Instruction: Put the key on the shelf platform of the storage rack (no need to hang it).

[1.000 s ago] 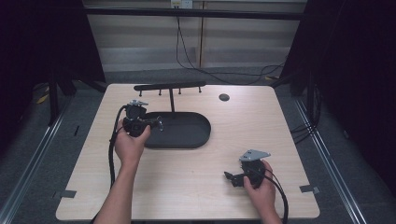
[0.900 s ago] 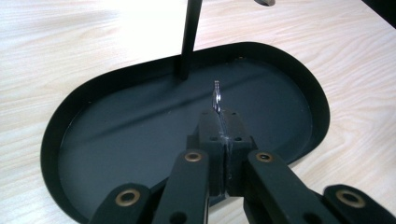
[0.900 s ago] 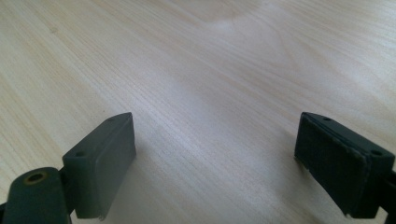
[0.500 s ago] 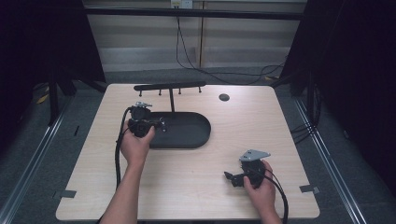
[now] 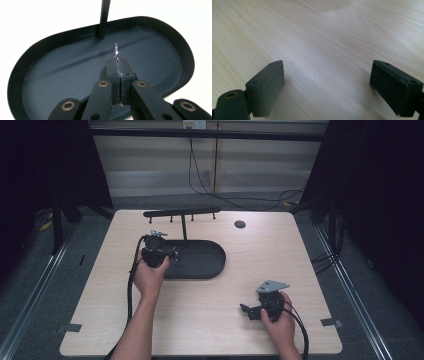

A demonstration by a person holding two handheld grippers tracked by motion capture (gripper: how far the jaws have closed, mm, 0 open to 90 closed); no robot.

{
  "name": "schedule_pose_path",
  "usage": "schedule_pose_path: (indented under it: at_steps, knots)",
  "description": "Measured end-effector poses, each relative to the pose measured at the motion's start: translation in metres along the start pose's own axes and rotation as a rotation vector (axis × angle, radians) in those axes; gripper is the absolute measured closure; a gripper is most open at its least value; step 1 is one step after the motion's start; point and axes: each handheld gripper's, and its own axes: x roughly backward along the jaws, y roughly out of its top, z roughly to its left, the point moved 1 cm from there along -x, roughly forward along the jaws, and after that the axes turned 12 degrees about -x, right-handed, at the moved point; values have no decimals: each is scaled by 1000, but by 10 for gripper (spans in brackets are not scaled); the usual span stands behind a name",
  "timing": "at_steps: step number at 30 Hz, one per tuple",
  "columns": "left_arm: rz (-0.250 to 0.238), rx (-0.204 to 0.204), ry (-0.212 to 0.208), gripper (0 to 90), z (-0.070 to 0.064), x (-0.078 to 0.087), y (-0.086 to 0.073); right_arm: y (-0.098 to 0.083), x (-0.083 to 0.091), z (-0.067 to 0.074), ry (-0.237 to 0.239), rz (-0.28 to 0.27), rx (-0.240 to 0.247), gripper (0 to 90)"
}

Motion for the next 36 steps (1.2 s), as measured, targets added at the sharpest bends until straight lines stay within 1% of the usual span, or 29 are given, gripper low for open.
schedule_pose_path:
  at_steps: [2, 4, 6, 10, 11, 14, 17, 19, 21, 23, 25, 28, 36]
  knots:
    - [8, -5, 0, 891, -1, -2, -1, 0, 0, 0, 0, 0, 0, 117]
    - [6, 0, -5, 891, -3, -6, -2, 0, 0, 0, 0, 0, 0, 117]
    - [9, -5, -4, 891, -4, -8, -3, 0, 0, 0, 0, 0, 0, 117]
    - [18, 1, -6, 890, -8, -15, -5, 0, 0, 0, 0, 0, 0, 117]
    - [30, -8, -5, 889, -9, -17, -5, 0, 0, 0, 0, 0, 0, 117]
    - [27, -5, -7, 889, -10, -20, -6, 0, 0, 0, 0, 0, 0, 117]
    - [32, -8, 2, 888, -10, -21, -6, 0, 0, 0, 0, 0, 0, 118]
    - [38, -11, 14, 887, -10, -22, -7, 0, 0, 0, 0, 0, 0, 117]
    - [41, -6, 23, 884, -9, -24, -10, 0, 0, 0, 0, 0, 0, 117]
    - [43, -1, 21, 883, -8, -26, -13, 0, 0, 0, 0, 0, 0, 117]
    - [57, -7, 25, 883, -7, -27, -15, 0, 0, 0, 0, 0, 0, 117]
    - [59, -18, 44, 872, -6, -30, -17, 0, 0, 0, 0, 0, 0, 118]
    - [59, -2, 55, 872, -1, -32, -18, 0, 0, 0, 0, 0, 0, 117]
